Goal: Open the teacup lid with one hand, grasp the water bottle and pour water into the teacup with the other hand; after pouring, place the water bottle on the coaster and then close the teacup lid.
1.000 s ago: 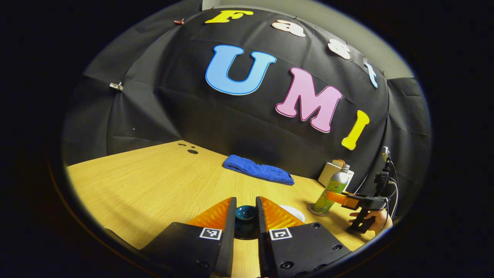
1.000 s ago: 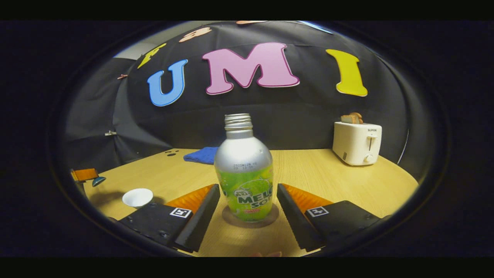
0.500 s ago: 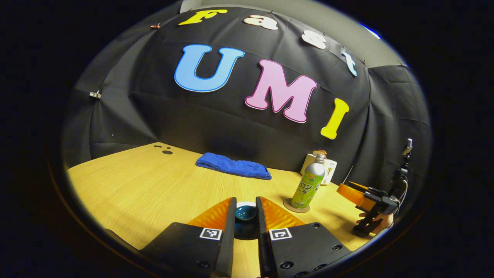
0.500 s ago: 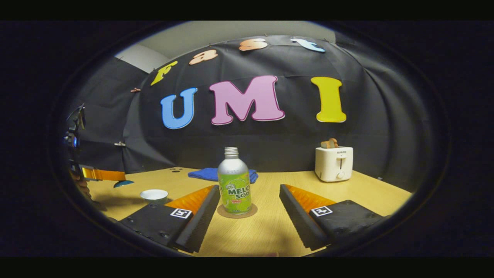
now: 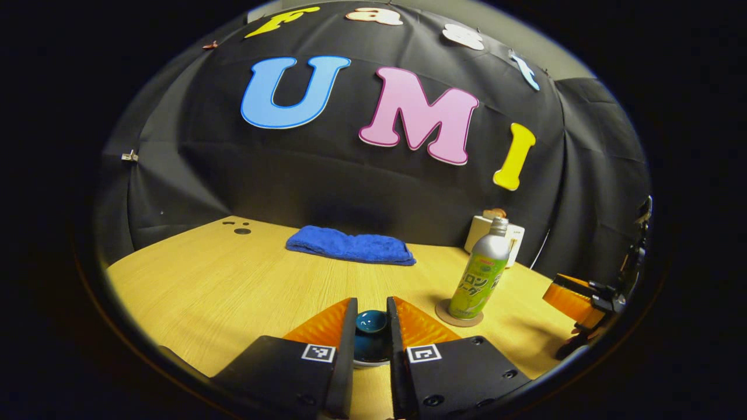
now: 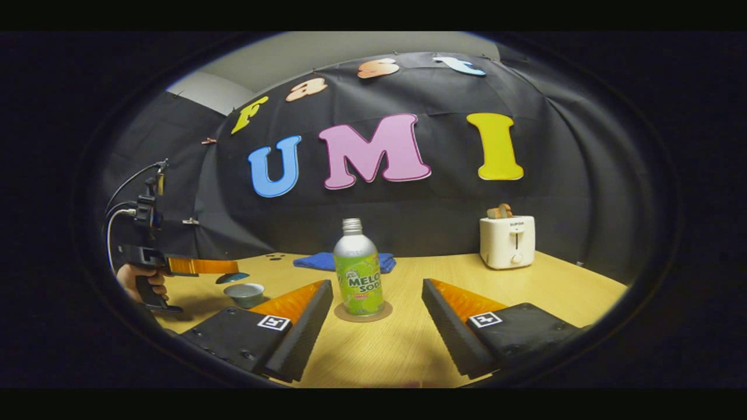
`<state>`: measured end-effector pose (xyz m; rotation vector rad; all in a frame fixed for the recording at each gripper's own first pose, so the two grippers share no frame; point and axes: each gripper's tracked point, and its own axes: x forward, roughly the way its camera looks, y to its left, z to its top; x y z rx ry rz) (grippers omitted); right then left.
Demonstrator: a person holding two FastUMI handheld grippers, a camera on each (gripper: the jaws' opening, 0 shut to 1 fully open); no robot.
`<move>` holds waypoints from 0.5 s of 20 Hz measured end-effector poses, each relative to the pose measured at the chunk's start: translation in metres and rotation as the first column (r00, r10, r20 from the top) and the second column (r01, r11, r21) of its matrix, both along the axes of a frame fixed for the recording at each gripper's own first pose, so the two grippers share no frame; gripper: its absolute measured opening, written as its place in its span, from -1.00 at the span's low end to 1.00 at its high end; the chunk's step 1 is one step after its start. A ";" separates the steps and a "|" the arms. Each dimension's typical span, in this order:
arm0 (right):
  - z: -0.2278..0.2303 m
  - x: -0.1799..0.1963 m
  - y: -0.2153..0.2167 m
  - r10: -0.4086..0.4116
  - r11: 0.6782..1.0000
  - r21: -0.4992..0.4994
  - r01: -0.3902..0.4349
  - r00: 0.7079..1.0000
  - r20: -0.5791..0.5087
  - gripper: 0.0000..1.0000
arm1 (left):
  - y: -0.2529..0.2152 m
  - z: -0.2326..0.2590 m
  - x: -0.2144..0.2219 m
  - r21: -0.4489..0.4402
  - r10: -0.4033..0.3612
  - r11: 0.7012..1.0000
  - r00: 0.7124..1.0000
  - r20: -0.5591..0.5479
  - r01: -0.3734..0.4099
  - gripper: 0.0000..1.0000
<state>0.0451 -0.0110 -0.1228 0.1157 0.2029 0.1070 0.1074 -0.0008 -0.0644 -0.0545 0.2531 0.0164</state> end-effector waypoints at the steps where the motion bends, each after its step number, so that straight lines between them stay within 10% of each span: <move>1: -0.006 -0.001 0.001 0.005 1.000 -0.031 -0.006 1.000 -0.025 0.92 | -0.001 -0.005 0.001 0.012 0.000 1.000 1.000 -0.011 0.000 -0.33; 10: -0.005 0.002 0.003 0.012 0.999 -0.043 -0.013 1.000 -0.019 0.90 | -0.003 -0.026 0.011 0.101 0.026 0.995 0.998 -0.049 -0.021 -0.39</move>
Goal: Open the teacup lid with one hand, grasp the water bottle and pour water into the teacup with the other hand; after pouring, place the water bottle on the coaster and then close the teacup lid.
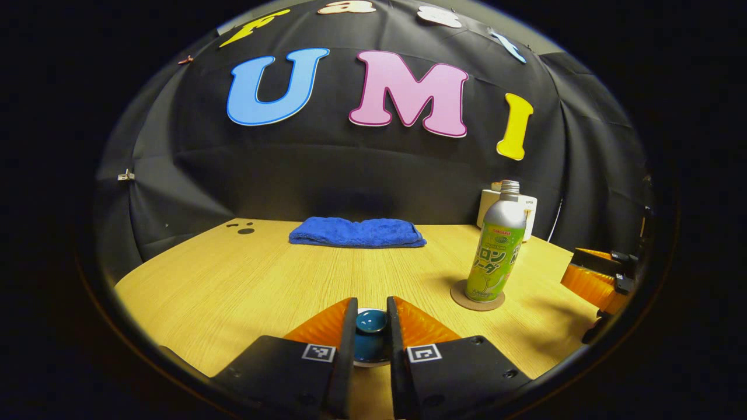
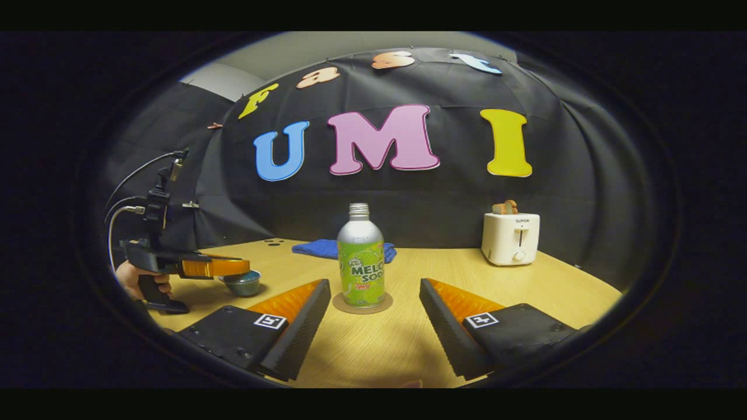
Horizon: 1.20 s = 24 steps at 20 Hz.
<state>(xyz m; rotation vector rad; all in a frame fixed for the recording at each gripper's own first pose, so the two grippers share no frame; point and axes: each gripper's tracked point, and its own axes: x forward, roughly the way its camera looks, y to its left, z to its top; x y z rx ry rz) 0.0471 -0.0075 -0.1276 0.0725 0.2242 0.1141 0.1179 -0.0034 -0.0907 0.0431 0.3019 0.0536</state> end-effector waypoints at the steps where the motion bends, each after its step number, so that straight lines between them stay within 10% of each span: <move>1: 0.000 0.000 0.000 0.000 1.000 0.000 0.000 1.000 0.000 0.91 | 0.000 0.000 0.001 0.001 0.004 1.000 1.000 0.001 -0.004 -0.39; 8: 0.000 0.000 0.000 0.000 1.000 0.001 0.000 1.000 0.000 0.90 | -0.004 0.002 0.000 0.038 -0.009 0.999 1.000 0.008 0.009 -0.25; 16: 0.000 0.001 -0.001 -0.003 1.000 0.001 0.003 1.000 0.000 0.90 | -0.003 0.027 -0.022 0.059 0.010 0.998 0.996 0.091 -0.016 0.56; 24: 0.029 -0.026 -0.002 -0.003 1.000 -0.018 0.003 1.000 0.030 0.91 | -0.021 0.042 -0.070 0.013 -0.013 1.000 0.989 0.147 0.011 0.66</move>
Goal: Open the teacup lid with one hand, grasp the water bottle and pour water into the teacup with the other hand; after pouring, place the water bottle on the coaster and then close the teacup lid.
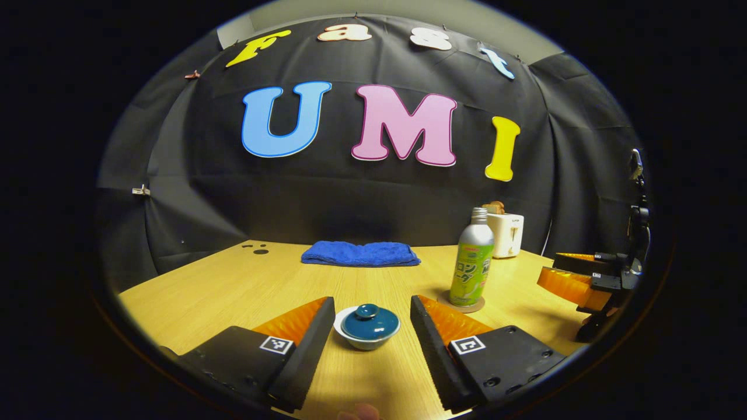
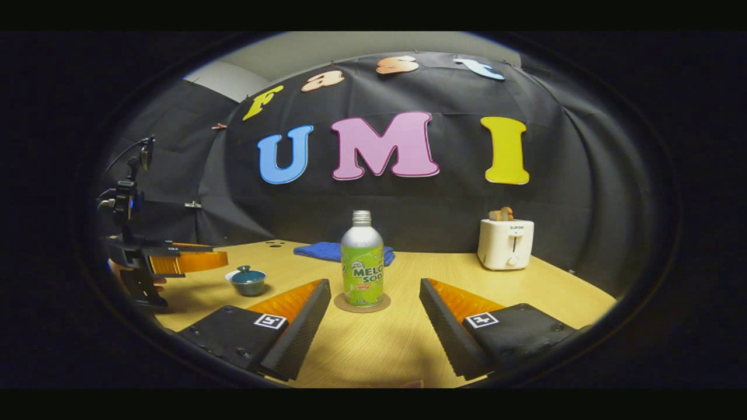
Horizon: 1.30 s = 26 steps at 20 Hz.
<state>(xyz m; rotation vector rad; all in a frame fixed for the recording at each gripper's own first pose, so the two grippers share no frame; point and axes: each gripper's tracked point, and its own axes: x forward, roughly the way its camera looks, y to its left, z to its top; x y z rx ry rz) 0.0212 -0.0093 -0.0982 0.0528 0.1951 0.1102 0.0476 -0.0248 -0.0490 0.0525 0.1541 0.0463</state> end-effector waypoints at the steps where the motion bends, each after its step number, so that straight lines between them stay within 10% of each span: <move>1: 0.008 -0.006 0.002 0.002 1.000 0.006 -0.002 1.000 0.005 0.84 | -0.004 0.000 -0.004 -0.007 -0.006 1.000 1.000 0.003 0.006 0.67; 26: 0.063 -0.044 0.006 -0.001 1.000 -0.004 0.001 0.998 0.056 0.89 | -0.019 0.014 -0.035 -0.029 -0.038 0.999 0.997 0.071 0.040 0.81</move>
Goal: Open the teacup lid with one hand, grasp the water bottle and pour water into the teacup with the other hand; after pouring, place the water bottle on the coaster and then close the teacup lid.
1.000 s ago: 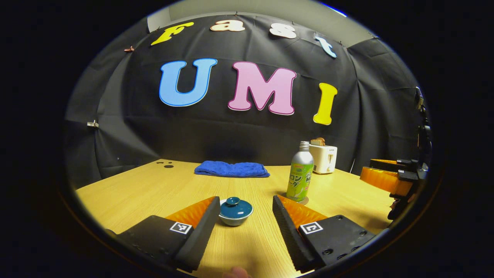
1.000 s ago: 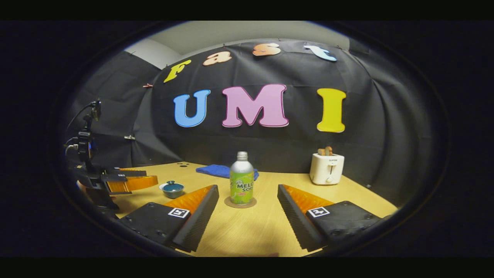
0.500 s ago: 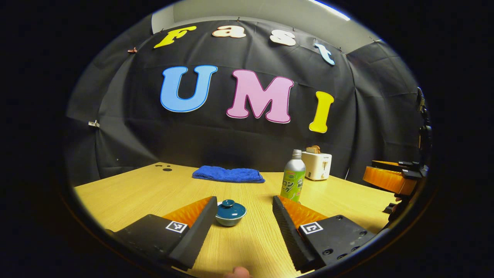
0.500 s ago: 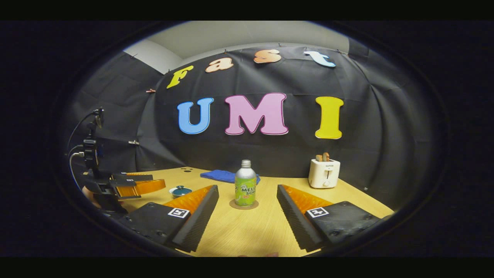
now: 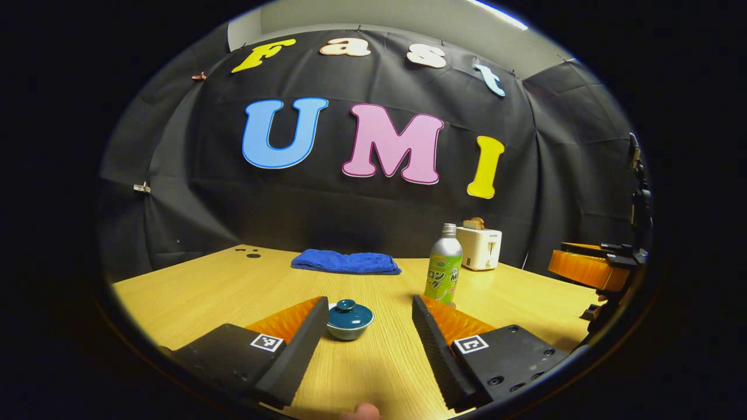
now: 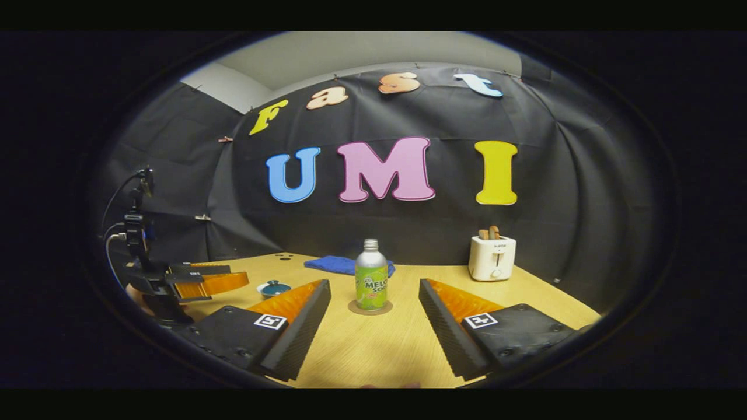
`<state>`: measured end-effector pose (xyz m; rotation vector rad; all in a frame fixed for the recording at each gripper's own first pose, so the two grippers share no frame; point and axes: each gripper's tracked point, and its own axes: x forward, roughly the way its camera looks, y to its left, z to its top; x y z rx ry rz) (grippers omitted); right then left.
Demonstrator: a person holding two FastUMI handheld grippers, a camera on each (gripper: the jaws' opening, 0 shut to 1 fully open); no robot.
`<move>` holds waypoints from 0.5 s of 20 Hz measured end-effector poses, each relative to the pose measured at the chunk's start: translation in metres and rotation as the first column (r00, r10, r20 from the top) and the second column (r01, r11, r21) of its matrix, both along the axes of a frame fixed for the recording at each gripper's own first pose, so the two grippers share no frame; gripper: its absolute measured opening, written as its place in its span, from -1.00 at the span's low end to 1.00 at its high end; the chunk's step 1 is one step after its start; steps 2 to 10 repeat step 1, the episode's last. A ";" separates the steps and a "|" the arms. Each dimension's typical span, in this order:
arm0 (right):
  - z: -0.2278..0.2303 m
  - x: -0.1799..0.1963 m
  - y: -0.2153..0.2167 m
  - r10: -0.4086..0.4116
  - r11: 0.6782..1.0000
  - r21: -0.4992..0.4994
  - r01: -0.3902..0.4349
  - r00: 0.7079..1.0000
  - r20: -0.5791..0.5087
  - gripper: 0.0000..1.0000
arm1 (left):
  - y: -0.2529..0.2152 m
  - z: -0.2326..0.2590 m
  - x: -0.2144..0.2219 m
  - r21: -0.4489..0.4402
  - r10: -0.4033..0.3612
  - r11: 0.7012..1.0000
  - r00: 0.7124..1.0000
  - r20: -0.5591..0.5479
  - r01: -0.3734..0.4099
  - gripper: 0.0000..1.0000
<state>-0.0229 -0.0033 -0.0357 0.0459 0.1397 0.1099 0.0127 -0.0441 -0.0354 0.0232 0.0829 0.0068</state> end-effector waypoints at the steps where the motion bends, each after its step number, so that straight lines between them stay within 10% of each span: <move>1: 0.000 0.000 0.000 0.000 1.000 -0.006 0.000 1.000 0.001 0.89 | 0.000 -0.001 0.000 -0.001 0.000 1.000 1.000 -0.002 0.000 0.81; 10: 0.000 0.000 0.000 0.000 1.000 -0.006 0.000 1.000 0.001 0.89 | 0.000 -0.001 0.000 -0.001 0.000 1.000 1.000 -0.002 0.000 0.81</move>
